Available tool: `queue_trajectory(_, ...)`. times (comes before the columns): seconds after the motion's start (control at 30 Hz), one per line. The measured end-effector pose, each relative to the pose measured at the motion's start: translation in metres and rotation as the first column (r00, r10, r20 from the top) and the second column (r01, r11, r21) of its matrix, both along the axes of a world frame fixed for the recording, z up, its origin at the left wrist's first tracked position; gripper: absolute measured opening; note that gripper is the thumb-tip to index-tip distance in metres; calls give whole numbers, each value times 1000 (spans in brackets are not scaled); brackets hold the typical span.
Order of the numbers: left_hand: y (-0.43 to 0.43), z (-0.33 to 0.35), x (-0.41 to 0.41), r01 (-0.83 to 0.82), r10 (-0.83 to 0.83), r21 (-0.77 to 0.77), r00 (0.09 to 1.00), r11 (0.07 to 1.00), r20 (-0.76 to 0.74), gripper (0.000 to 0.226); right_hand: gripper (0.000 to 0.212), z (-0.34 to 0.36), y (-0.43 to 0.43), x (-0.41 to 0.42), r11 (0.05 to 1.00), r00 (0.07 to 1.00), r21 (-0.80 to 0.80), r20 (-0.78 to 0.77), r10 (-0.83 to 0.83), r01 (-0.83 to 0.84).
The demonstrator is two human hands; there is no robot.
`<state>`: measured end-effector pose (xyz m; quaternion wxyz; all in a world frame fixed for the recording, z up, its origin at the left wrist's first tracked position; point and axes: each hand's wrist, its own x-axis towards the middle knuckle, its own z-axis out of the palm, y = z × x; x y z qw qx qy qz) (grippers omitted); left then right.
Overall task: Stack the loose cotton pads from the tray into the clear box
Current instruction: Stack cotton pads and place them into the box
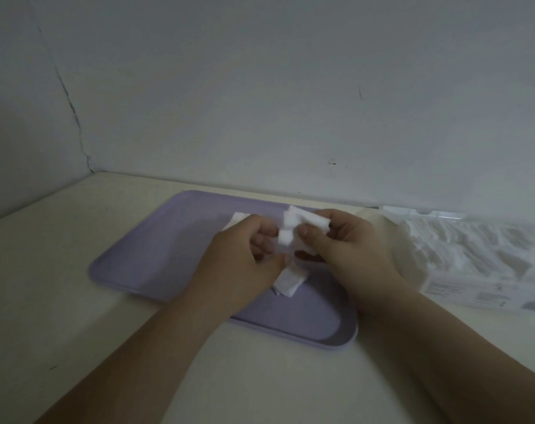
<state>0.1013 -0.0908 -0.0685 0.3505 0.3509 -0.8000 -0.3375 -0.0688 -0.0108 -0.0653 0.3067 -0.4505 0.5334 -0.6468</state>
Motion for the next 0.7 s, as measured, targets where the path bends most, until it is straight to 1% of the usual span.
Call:
queue_trajectory(0.07,0,-3,5,-7,35,-111,967,994,253,48,8,-3,-4,-3,990,976,-26,-169,-139,136)
queue_trajectory(0.1,0,-3,6,-1,54,-149,936,989,348,58,8,-4,-5,-4,984,956,-26,-234,-178,176)
queue_trajectory(0.13,2,-2,6,-1,72,-173,911,985,407,63,8,-6,-5,-4,980,939,-21,-281,-196,199)
queue_trajectory(0.2,3,1,5,-4,75,-156,889,988,451,62,8,-8,-6,-4,976,928,-5,-308,-209,218)
queue_trajectory(0.27,2,2,4,11,31,-94,898,996,439,50,7,-10,-7,-4,975,930,6,-302,-210,222)
queue_trajectory(0.33,3,2,4,20,-21,7,930,1000,367,37,7,-9,-7,-5,974,931,3,-297,-214,225)
queue_trajectory(0.4,4,4,4,30,-53,97,968,995,244,29,8,-9,-7,-6,972,930,-3,-291,-226,235)
queue_trajectory(0.47,2,8,5,60,-72,195,996,979,52,26,9,-7,-5,-6,968,927,-2,-287,-243,253)
queue_trajectory(0.53,-1,13,6,129,-83,302,984,945,-160,30,10,-8,-4,-7,966,929,11,-277,-245,258)
queue_trajectory(0.57,-1,15,7,174,-94,345,967,922,-235,28,11,-7,-4,-7,970,940,23,-254,-228,241)
queue_trajectory(0.63,1,16,8,249,-136,382,944,890,-300,21,14,-7,-3,-6,987,973,41,-178,-148,158)
queue_trajectory(0.7,2,15,10,270,-153,383,939,883,-309,16,14,-5,-2,-3,998,996,52,-85,-34,39)
